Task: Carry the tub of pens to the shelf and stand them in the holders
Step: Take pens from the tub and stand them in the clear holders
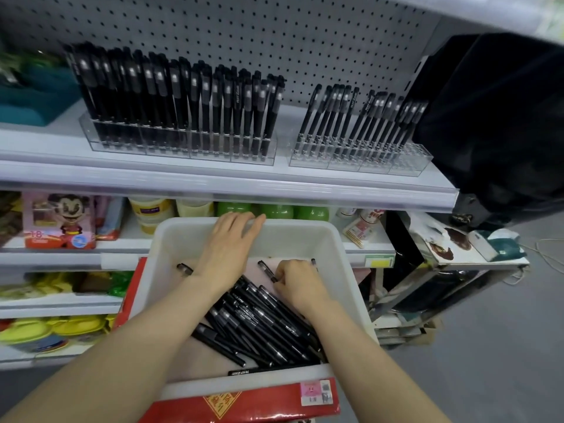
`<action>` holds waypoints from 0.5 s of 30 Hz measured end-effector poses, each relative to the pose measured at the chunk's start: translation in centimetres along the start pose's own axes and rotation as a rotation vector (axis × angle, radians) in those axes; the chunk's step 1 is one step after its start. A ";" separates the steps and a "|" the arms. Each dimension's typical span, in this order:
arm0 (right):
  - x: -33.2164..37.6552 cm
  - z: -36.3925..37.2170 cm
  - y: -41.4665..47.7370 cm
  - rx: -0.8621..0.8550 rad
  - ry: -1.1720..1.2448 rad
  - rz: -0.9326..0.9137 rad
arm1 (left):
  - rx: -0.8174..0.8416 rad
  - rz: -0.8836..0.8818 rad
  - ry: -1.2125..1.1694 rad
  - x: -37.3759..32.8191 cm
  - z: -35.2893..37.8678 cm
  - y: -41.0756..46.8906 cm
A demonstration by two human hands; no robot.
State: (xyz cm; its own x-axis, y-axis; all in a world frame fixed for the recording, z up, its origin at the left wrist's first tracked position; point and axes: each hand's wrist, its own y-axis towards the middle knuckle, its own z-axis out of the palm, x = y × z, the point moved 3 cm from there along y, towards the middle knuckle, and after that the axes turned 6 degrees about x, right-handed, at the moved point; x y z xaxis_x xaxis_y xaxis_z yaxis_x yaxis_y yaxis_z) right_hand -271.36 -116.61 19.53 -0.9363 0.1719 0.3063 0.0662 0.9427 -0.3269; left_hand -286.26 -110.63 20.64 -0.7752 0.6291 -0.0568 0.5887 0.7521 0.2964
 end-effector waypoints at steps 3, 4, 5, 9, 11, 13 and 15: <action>-0.6 -0.1 0.1 -0.009 0.037 0.025 | 0.004 -0.002 0.004 -0.1 -0.3 0.0; -0.8 -0.3 0.1 -0.020 0.090 0.034 | 0.009 -0.001 0.002 -0.1 -0.4 0.0; -1.1 -0.7 0.1 -0.032 0.171 0.047 | 0.017 0.000 -0.003 -0.1 -0.5 0.0; -2.0 -3.3 -0.5 -0.109 0.570 0.022 | 0.034 0.007 -0.033 0.2 -0.9 0.3; -2.4 -5.5 -1.1 -0.155 0.738 -0.034 | 0.023 0.009 -0.067 0.2 -1.5 0.6; -2.7 -8.0 -1.5 -0.221 0.827 -0.100 | 0.010 0.031 -0.076 -0.2 -2.7 1.0; -3.6 -10.7 -1.5 -0.296 0.885 -0.156 | 0.000 0.077 -0.058 -1.1 -4.0 1.9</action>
State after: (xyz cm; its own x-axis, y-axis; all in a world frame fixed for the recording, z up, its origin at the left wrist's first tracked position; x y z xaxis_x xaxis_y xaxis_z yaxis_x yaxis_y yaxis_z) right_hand -264.38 -115.61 28.51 -0.3480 0.0779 0.9343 0.1609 0.9867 -0.0223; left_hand -285.22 -110.66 25.13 -0.7135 0.6950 -0.0887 0.6457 0.7014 0.3019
